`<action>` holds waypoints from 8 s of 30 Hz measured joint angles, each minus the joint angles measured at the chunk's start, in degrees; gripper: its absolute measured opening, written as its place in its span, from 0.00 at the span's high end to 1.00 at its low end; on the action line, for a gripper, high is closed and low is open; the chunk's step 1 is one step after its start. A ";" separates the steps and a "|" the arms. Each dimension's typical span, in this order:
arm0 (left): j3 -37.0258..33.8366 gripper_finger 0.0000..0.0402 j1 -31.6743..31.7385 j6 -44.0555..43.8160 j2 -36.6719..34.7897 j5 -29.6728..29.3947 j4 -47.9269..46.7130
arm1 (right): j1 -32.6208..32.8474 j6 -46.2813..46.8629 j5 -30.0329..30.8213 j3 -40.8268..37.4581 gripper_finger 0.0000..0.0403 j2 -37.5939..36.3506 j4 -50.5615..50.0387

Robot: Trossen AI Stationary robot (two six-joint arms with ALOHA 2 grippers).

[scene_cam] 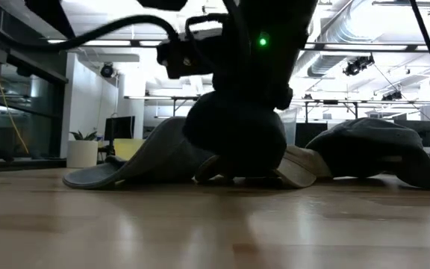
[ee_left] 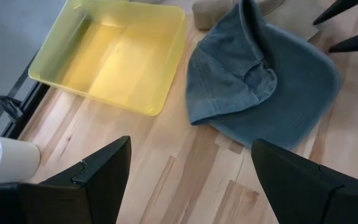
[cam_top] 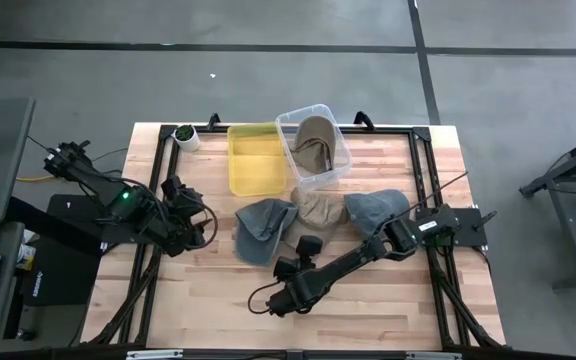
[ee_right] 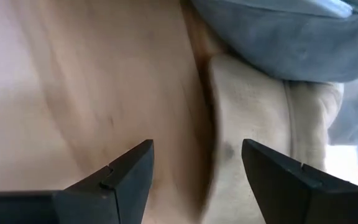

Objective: Pick & Place hat
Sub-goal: Put the brown cap into the transparent bin

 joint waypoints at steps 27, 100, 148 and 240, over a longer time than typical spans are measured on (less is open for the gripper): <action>-2.65 0.23 0.00 -0.42 0.00 -0.01 1.09 | -4.24 3.58 4.39 0.02 0.41 0.86 -1.46; 4.61 0.23 0.00 -0.44 -1.14 -3.90 -13.17 | -2.75 9.90 -11.06 14.60 0.99 -4.78 -12.45; 6.57 0.23 0.00 -8.04 -1.29 -8.29 -8.79 | -17.20 -24.31 -1.52 14.67 0.99 -41.75 -10.42; 6.51 0.23 0.00 -6.36 -1.27 -7.22 -5.82 | -57.15 -41.36 -41.40 -6.49 0.99 -30.89 13.10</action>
